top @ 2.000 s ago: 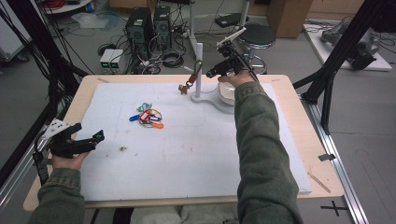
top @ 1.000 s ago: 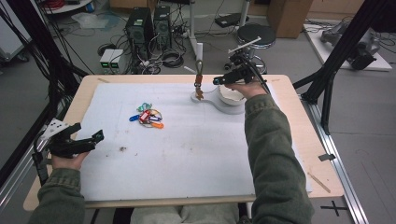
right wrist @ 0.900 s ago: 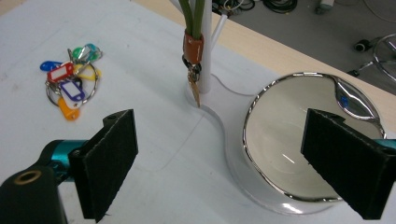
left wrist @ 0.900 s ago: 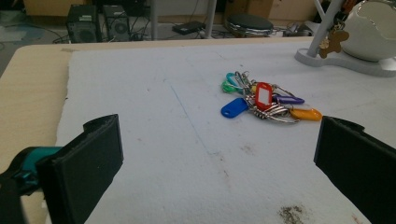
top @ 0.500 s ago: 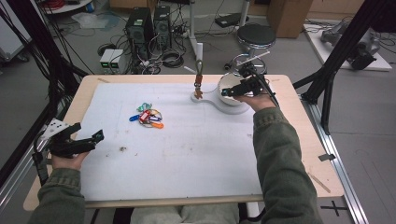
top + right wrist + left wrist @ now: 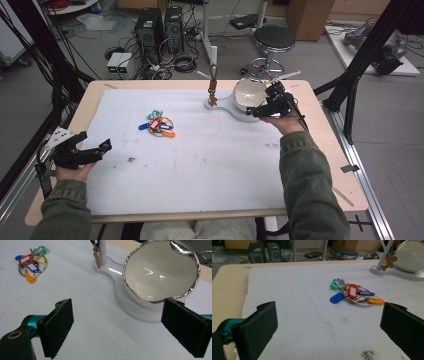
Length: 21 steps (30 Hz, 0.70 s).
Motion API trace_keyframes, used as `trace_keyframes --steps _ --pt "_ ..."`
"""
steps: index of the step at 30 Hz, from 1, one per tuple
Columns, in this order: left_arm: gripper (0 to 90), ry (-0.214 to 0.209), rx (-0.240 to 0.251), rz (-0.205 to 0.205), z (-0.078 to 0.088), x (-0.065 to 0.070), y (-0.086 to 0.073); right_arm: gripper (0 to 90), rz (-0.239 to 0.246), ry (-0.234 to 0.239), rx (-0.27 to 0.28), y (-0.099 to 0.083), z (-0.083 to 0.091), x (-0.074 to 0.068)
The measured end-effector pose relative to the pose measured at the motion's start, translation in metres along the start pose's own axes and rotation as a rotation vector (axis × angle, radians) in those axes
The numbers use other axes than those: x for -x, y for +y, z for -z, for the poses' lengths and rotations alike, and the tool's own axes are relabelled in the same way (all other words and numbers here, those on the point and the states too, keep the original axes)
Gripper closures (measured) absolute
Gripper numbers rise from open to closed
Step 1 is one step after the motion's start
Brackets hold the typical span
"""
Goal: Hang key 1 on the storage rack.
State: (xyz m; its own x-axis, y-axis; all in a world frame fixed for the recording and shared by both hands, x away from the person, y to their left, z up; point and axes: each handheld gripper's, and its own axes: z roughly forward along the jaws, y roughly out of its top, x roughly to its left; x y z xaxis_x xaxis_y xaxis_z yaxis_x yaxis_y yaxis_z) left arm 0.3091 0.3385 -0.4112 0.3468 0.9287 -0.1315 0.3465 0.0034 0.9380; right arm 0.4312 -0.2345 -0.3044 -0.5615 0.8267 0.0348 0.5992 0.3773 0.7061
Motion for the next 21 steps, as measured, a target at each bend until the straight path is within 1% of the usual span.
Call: trace_keyframes --steps 2,4,6,9,12,16,21 --pt "1.7 0.0 -0.001 0.001 0.0 0.0 0.0 10.2 -0.008 -0.003 -0.003 -0.006 0.0 0.002" --pt "1.7 0.001 0.0 0.004 -0.001 0.0 0.0 10.2 -0.005 -0.015 -0.009 -0.011 0.0 0.004" --pt "1.7 0.0 -0.005 0.0 -0.001 0.0 0.0 10.2 -0.019 -0.012 -0.004 -0.016 0.001 0.006" --pt "1.7 0.001 -0.003 0.0 -0.001 0.0 0.0 10.2 -0.028 -0.013 -0.001 -0.024 0.003 0.009" --pt "1.7 0.0 -0.001 0.002 -0.001 0.0 0.0 10.2 -0.025 -0.015 -0.002 -0.032 0.006 0.01" --pt "1.8 -0.001 -0.004 -0.001 -0.001 0.001 0.0 10.2 -0.034 -0.016 0.005 -0.046 0.007 0.011" --pt "1.8 0.001 -0.001 0.003 -0.001 0.0 0.0 10.2 -0.063 0.003 0.023 -0.061 0.01 0.011"
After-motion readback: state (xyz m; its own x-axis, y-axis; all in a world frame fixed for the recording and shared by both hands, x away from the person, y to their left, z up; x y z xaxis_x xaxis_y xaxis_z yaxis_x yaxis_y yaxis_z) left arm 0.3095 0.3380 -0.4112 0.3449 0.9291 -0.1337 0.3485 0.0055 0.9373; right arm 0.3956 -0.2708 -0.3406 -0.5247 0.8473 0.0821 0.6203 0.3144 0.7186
